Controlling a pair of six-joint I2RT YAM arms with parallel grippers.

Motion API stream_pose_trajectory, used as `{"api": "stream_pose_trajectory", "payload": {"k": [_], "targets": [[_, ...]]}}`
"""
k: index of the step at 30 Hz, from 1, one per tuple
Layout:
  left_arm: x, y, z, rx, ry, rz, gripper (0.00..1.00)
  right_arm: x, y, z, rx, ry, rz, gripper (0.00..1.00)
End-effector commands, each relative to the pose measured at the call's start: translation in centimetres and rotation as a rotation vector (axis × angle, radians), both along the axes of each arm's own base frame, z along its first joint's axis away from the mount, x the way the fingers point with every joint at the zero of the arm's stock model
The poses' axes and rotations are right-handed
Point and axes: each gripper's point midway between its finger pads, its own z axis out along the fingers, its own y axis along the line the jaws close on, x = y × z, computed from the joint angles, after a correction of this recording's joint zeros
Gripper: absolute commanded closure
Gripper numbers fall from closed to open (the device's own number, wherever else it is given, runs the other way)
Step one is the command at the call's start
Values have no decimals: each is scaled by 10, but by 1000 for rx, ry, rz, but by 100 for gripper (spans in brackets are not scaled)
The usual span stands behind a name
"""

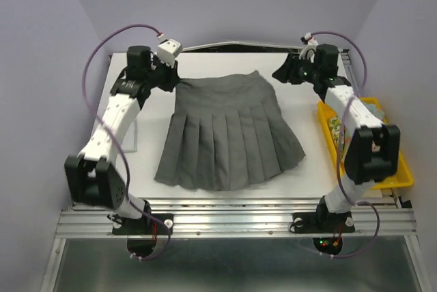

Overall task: Fold and stack the skirts
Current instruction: Flatten the skirt out

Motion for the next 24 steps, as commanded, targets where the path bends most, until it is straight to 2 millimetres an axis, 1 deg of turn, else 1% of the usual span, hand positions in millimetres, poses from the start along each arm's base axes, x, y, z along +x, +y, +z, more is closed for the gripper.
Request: {"api": "stream_pose_trajectory", "payload": {"k": [1, 2, 3, 4, 5, 6, 7, 8, 9, 10, 11, 12, 13, 14, 15, 16, 17, 18, 19, 20, 21, 22, 24], "targets": [[67, 3, -34, 8, 70, 89, 74, 47, -22, -68, -12, 184, -143, 37], [85, 5, -55, 23, 127, 109, 70, 59, -29, -69, -32, 174, -183, 33], [102, 6, -27, 7, 75, 124, 60, 74, -33, -67, -48, 156, -208, 25], [110, 7, -26, 11, 80, 131, 55, 80, -38, -68, -72, 157, -234, 23], [119, 6, -32, 17, 99, 132, 46, 85, -41, -65, -99, 141, -238, 22], [116, 6, -33, 25, 125, 124, 36, 90, -42, -55, -112, 116, -235, 20], [117, 5, -24, 26, 110, 115, 36, 90, -42, -55, -125, 111, -222, 20], [112, 7, -17, 32, 93, 114, 35, 86, -38, -53, -128, 113, -190, 21], [108, 8, -12, 32, 76, 121, 35, 82, -34, -51, -133, 105, -158, 24], [99, 10, -31, 41, 113, 124, 35, 71, -20, -54, -120, 123, -83, 26], [91, 11, -34, 44, 114, 116, 35, 66, -17, -53, -125, 119, -52, 27], [79, 11, -22, 39, 79, 110, 36, 60, -9, -55, -127, 122, -15, 32], [66, 12, -48, 47, 137, 106, 37, 55, -6, -58, -129, 127, 11, 35], [56, 12, -55, 42, 159, 99, 38, 45, 4, -67, -140, 147, 68, 37], [43, 11, -56, 37, 172, 89, 42, 39, 11, -74, -146, 166, 97, 45], [29, 12, -80, 42, 232, 85, 44, 33, 11, -84, -152, 201, 116, 48], [20, 12, -89, 42, 258, 75, 46, 26, 19, -91, -166, 211, 172, 50], [10, 12, -90, 42, 261, 65, 49, 22, 19, -104, -174, 249, 186, 60], [0, 13, -107, 58, 297, 58, 50, 17, 23, -112, -186, 269, 208, 64], [-7, 14, -111, 62, 307, 53, 54, 7, 22, -124, -207, 312, 237, 69], [-12, 14, -117, 67, 325, 44, 56, 1, 20, -133, -219, 341, 245, 71], [-20, 15, -129, 73, 358, 37, 57, -3, 18, -142, -236, 361, 254, 73], [-32, 10, -140, 65, 401, 5, 61, -18, 10, -164, -291, 420, 266, 76]]}}
